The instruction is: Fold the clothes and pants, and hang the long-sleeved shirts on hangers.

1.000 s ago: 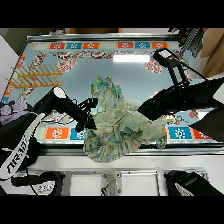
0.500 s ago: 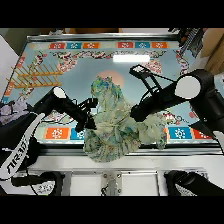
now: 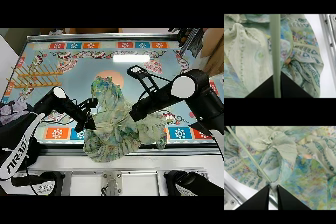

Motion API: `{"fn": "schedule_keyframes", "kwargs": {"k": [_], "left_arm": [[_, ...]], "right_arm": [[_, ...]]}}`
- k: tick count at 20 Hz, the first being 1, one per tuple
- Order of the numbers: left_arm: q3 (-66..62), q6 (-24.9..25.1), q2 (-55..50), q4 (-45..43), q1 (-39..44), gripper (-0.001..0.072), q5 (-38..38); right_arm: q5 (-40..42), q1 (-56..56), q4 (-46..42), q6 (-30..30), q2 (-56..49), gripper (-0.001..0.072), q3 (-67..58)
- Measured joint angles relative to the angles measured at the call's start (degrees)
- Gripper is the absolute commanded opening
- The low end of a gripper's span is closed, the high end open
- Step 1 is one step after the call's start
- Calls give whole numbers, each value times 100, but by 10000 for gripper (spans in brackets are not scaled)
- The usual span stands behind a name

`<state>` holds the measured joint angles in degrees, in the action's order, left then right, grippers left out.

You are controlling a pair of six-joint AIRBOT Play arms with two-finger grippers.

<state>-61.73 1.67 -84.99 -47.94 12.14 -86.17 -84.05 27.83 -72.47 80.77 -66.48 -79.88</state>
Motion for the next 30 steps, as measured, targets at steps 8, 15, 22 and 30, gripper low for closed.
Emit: {"fn": "schedule_keyframes", "kwargs": {"k": [8,15,22,30], "left_arm": [[0,0,0,0,0,10,-37],[0,-13,0,-17,0,10,-61],[0,4,0,2,0,10,-81],[0,4,0,0,0,10,-81]], "right_arm": [[0,2,31,2,44,114,0],[2,2,122,22,46,10,0],[111,26,127,22,46,9,-175],[656,599,131,20,-457,9,-831]]}}
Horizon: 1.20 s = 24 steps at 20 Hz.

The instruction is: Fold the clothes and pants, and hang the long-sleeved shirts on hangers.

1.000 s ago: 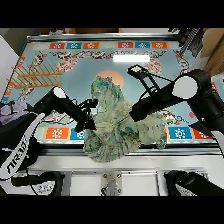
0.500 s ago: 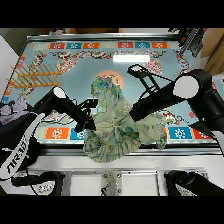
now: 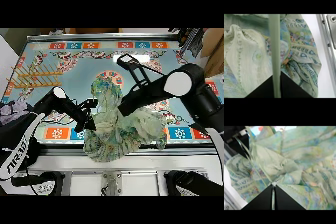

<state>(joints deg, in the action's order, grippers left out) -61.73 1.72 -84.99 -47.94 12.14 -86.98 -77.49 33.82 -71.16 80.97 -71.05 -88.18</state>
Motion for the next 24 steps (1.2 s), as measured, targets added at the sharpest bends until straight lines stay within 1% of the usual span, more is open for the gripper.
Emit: {"fn": "schedule_keyframes", "kwargs": {"k": [7,11,12,13,14,18,24], "left_arm": [[0,0,0,-7,0,10,-2],[0,-2,0,-9,0,10,-2],[0,0,0,-9,0,10,-4],[0,0,0,-9,0,11,-2],[0,-4,0,-9,0,11,-4],[0,-4,0,-7,0,10,-22],[0,-4,0,-4,0,10,-44]], "right_arm": [[138,614,-4,-48,-723,11,-629],[-186,688,-188,-68,-817,24,-699],[-260,695,-223,-72,-826,118,-706],[-323,697,-243,-83,-833,362,-713],[-361,699,-264,-83,-835,507,-717],[-452,706,-308,-85,-765,510,-730],[-509,601,-313,-92,-396,510,-741]]}}
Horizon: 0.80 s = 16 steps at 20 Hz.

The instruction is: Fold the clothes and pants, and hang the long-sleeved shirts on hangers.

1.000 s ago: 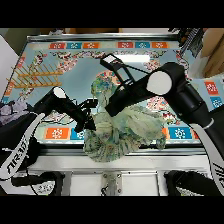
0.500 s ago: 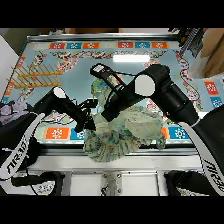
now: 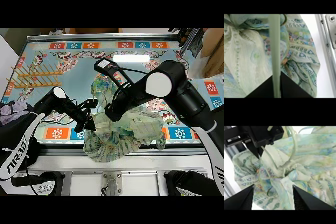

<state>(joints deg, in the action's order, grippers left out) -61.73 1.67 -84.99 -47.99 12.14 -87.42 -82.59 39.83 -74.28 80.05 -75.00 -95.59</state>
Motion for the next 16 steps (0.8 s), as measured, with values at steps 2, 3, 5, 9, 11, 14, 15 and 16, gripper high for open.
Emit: {"fn": "schedule_keyframes", "kwargs": {"k": [2,3,5,9,11,14,15,16], "left_arm": [[0,2,0,0,0,10,-2],[0,2,0,0,0,11,-2],[0,0,0,0,0,10,-2],[0,2,0,0,0,10,-7],[0,2,0,-2,0,10,-9],[0,2,0,0,0,10,-9],[0,2,0,-2,0,10,-9],[0,0,0,-2,0,10,-9]], "right_arm": [[-116,-188,111,-129,151,510,0],[-201,-365,249,-225,240,510,11],[-417,-894,595,-409,479,510,151],[-570,-2409,1510,-1014,1296,510,1132],[-474,-3244,1958,-1462,1755,510,1843],[-302,-4369,2870,-2267,2251,510,2872],[-275,-4634,3206,-2531,2339,510,3130],[-249,-4837,3469,-2761,2400,510,3329]]}}
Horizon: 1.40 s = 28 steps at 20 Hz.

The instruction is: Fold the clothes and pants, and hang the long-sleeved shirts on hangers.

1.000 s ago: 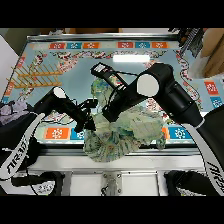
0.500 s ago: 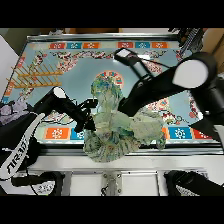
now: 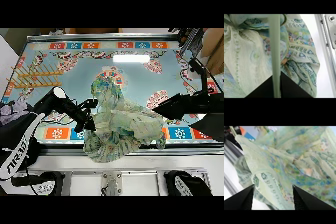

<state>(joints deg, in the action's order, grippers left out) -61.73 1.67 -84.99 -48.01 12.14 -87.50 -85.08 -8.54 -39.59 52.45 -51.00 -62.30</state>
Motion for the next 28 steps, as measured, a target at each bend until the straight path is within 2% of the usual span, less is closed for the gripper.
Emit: {"fn": "schedule_keyframes", "kwargs": {"k": [5,15,22,25,28], "left_arm": [[0,0,0,0,0,10,-11],[0,0,0,-4,0,10,-98],[0,-2,0,-2,0,10,-101],[0,-11,0,-2,0,11,-101],[0,-11,0,-2,0,11,-101]], "right_arm": [[48,-446,629,-745,74,511,468],[-90,-540,684,-2632,74,511,756],[-85,-540,758,-3261,-35,511,809],[-66,-540,1119,-3410,-81,509,813],[-170,-553,1410,-3821,-107,509,824]]}}
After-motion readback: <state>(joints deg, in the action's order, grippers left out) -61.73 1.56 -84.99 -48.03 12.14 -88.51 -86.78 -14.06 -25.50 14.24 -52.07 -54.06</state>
